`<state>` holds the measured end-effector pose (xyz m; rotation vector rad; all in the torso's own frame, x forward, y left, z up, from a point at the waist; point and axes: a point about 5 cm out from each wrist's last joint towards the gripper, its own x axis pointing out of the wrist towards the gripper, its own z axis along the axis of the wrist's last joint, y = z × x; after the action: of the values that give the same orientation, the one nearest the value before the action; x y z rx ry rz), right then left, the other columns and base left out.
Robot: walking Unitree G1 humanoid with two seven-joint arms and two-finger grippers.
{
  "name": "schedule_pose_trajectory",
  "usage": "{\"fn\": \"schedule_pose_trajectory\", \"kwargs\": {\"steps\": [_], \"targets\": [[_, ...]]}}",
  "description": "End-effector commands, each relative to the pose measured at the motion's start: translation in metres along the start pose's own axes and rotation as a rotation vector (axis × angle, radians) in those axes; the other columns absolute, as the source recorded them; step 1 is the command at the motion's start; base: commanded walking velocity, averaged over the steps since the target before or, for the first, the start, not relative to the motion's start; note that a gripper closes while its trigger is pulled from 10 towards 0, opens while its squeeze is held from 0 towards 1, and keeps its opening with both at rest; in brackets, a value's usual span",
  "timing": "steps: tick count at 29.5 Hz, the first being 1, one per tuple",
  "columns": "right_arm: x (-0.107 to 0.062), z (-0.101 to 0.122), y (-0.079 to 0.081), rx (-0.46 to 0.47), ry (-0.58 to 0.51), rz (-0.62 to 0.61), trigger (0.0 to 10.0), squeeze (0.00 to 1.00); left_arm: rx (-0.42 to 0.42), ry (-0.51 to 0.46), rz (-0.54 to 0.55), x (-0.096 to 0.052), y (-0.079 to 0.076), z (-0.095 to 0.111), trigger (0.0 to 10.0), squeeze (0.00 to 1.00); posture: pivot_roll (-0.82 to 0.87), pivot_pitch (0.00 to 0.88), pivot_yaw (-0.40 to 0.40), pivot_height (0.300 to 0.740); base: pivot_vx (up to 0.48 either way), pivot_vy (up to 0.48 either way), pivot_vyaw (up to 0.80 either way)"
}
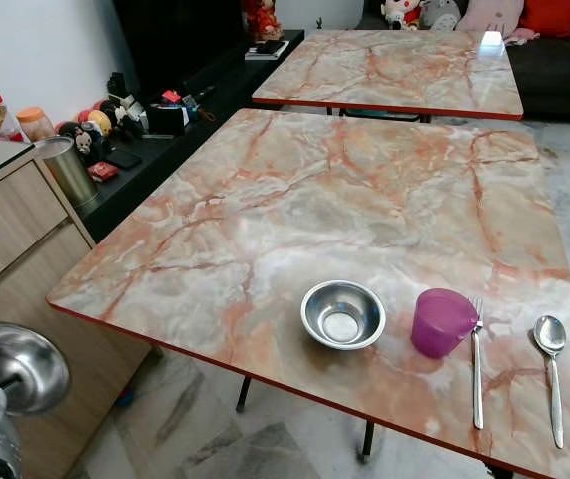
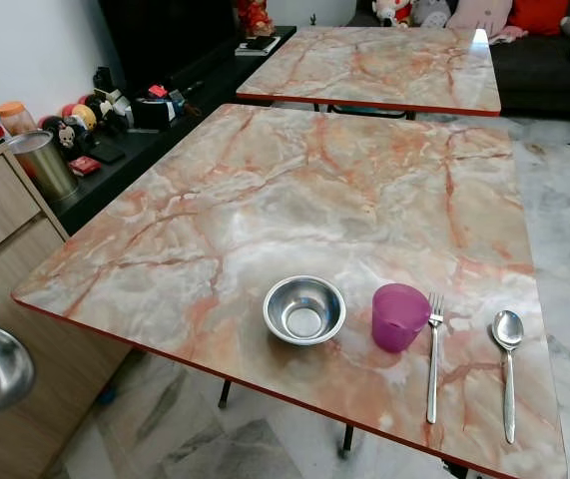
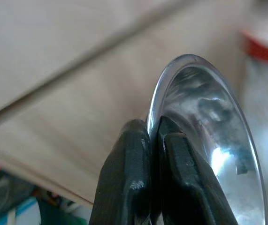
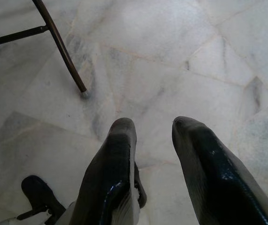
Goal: Setting the table
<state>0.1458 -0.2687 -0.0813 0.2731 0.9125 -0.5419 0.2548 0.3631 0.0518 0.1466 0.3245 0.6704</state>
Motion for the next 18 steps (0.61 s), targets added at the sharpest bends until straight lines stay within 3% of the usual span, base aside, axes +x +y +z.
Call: {"fn": "schedule_pose_trajectory", "kwargs": {"steps": [1,10,15,18], "targets": [[-0.001,-0.003,0.0,0.009,0.007,-0.004,10.0,0.0,0.104,0.053,-0.085,-0.006,-0.01,-0.015,10.0,0.0,0.02,0.035,0.085,0.74,0.0,0.0,0.0],[-0.001,-0.003,-0.001,0.011,0.008,-0.008,10.0,0.0,0.154,0.165,-0.159,-0.021,-0.021,-0.047,10.0,0.0,0.02,0.044,0.083,0.74,0.0,0.0,0.0],[-0.001,-0.003,-0.001,0.011,0.007,-0.005,10.0,0.0,0.302,0.256,-0.311,-0.037,-0.034,-0.074,10.0,0.0,0.01,0.044,0.084,0.74,0.0,0.0,0.0],[-0.001,-0.003,-0.001,0.011,0.007,-0.005,10.0,0.0,0.305,0.301,-0.328,-0.043,-0.035,-0.083,10.0,0.0,0.01,0.045,0.081,0.74,0.0,0.0,0.0]]}}
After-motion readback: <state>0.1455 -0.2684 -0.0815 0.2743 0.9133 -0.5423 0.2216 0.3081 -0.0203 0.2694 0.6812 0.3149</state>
